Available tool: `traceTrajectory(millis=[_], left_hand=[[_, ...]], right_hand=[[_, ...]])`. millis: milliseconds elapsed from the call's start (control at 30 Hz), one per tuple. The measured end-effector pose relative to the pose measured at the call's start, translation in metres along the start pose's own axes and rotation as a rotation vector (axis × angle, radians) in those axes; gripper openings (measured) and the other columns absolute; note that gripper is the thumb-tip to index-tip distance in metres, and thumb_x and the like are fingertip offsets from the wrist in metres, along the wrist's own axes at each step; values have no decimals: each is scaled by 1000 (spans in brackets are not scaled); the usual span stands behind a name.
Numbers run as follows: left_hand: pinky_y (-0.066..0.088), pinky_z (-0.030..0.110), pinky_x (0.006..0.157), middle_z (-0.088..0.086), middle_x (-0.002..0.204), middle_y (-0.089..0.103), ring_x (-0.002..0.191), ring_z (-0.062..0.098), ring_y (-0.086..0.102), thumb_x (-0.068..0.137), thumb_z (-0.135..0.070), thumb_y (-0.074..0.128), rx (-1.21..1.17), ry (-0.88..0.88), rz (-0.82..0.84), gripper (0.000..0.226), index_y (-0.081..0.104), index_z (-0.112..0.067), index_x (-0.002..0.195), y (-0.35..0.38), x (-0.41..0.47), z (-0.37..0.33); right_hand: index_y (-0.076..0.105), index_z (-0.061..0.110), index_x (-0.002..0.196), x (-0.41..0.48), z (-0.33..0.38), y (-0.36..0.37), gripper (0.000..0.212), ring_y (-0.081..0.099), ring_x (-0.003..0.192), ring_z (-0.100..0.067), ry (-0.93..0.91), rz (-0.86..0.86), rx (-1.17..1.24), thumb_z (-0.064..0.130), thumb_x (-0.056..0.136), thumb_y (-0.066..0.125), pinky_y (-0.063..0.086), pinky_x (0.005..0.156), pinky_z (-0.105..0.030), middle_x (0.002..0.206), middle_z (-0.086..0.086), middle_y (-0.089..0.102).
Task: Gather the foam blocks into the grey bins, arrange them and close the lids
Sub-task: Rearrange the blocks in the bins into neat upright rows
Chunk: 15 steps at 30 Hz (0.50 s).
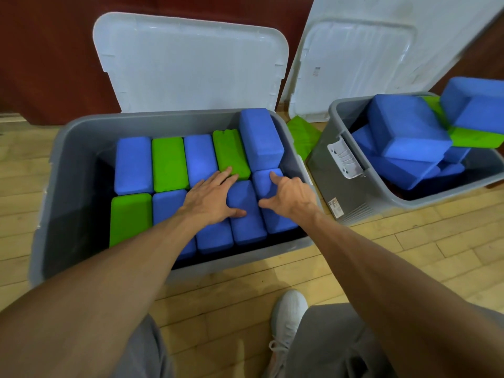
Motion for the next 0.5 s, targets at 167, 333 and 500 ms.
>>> traceTrajectory(millis=[167, 333, 500], left_hand=[[18, 41, 119, -12, 161, -2, 147, 14, 10, 73, -67, 65, -7, -5, 2, 102, 15, -27, 153, -2, 0, -2], [25, 39, 116, -12, 161, 0, 147, 14, 13, 74, -66, 65, 8, 3, 25, 101, 15, -27, 153, -10, -2, -3], [33, 38, 110, -13, 161, 5, 145, 14, 20, 74, -62, 69, 16, -4, 65, 98, 18, -29, 152, -18, 1, -3]], right_hand=[[24, 22, 151, 0, -2, -6, 81, 45, 126, -30, -28, 52, 8, 52, 85, 60, 42, 96, -38, 135, -12, 52], [32, 22, 148, -1, -9, -7, 79, 36, 130, -35, -62, 108, -66, 62, 84, 57, 33, 107, -41, 138, -17, 41], [33, 8, 146, 12, 5, -51, 55, 33, 135, -29, -252, -332, 26, 19, 95, 49, 34, 109, -37, 148, -11, 35]])
Point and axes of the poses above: each hand's wrist, its own x-axis towards the middle knuckle, its own y-axis out of the palm, z = x × y, the point moved 4 cm from there along x, towards the middle knuckle
